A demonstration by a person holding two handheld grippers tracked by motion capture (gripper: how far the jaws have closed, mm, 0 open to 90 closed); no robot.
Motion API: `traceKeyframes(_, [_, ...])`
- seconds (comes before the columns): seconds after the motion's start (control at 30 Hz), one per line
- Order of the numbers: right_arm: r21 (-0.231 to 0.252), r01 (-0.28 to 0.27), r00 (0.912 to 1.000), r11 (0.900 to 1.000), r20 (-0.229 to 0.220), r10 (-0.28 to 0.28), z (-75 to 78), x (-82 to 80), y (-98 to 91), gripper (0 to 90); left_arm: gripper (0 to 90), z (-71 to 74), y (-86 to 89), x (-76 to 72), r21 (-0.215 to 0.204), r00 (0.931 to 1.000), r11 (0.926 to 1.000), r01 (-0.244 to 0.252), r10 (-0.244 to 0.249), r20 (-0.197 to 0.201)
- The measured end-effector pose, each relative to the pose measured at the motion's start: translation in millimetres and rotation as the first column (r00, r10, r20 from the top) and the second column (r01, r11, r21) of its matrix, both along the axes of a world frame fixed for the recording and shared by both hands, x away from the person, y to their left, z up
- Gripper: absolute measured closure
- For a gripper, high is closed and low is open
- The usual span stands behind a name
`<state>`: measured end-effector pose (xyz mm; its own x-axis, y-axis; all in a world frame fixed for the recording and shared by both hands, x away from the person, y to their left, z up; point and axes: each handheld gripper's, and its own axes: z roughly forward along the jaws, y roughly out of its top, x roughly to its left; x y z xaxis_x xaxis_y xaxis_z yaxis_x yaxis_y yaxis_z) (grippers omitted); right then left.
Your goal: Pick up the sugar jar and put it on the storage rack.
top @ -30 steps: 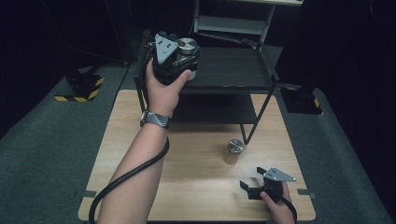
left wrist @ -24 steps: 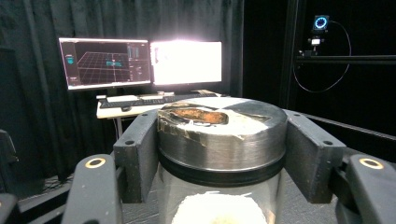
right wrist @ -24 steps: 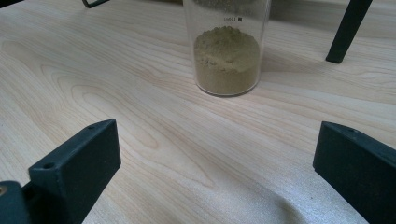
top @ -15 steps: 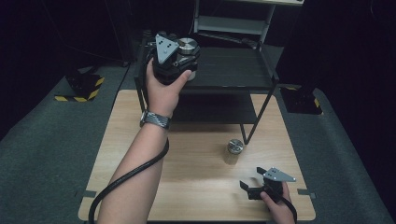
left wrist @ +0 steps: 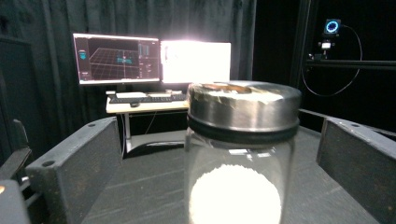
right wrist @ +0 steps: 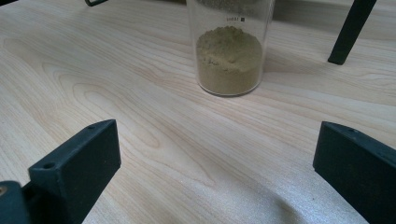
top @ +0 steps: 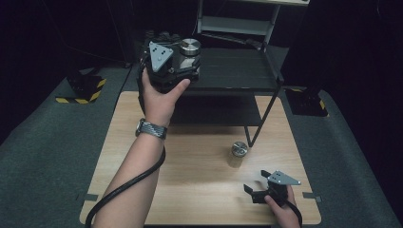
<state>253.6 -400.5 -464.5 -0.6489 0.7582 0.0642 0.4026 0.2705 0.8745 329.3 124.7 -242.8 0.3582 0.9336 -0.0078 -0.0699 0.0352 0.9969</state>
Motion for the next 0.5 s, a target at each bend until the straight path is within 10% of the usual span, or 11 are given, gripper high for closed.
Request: traceKeyframes(0.5, [-0.010,0.009,1.0000,0.9999,0.002,-0.009,0.6,-0.5,2.1,0.5,0.6,-13.6,1.4,-26.0,0.046,0.9997,0.9987,0.022,-0.023,0.009])
